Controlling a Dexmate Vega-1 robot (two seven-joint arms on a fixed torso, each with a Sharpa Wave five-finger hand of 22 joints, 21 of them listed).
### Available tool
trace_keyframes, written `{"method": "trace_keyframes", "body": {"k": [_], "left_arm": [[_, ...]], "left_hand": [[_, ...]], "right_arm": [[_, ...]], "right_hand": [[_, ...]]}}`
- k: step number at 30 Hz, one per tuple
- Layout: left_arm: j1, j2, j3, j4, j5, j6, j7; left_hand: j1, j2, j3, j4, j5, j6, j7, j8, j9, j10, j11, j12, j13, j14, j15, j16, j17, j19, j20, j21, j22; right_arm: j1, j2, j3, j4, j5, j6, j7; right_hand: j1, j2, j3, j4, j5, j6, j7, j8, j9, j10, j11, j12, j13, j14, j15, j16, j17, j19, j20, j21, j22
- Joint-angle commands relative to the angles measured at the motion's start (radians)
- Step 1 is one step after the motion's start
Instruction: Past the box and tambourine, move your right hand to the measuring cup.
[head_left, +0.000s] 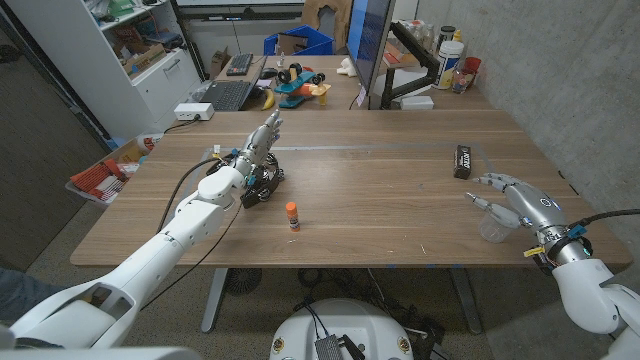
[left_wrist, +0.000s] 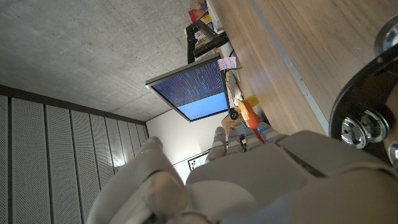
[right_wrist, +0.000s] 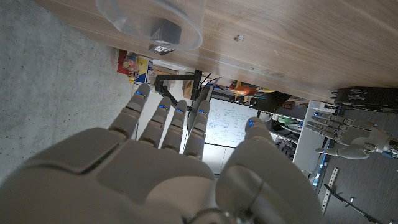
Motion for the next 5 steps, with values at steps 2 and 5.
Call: {"method": "trace_keyframes", "body": {"k": [2,5], "left_arm": [[-0.017,-0.01,0.009,0.017,0.004,0.001,-0.007],[-0.026,-0.016,0.013,0.029,0.004,0.001,-0.012]], "left_hand": [[0.005,0.009,-0.002,-0.001,-0.007,0.011,0.003,0.005,0.003,-0.004,0.008,0.002,0.002,-0.006,0.002,-0.003,0.003,-0.047,0.008,-0.002,0.004],[0.005,0.01,-0.002,-0.001,-0.007,0.013,0.003,0.005,0.003,-0.004,0.008,0.002,0.002,-0.006,0.003,-0.003,0.003,-0.046,0.008,-0.003,0.004]], "right_arm": [[0.009,-0.012,-0.008,0.003,-0.001,-0.011,-0.006],[0.017,-0.015,-0.013,0.007,0.005,-0.011,-0.005]], "right_hand": [[-0.007,0.002,0.004,-0.007,0.011,0.005,0.0,0.002,0.003,0.01,-0.003,0.002,0.003,0.007,-0.006,0.008,0.002,0.008,0.003,0.0,0.002],[-0.007,0.003,0.004,-0.007,0.011,0.006,0.0,0.002,0.003,0.009,-0.004,0.002,0.003,0.007,-0.008,0.008,0.002,0.008,0.003,0.0,0.002]]}}
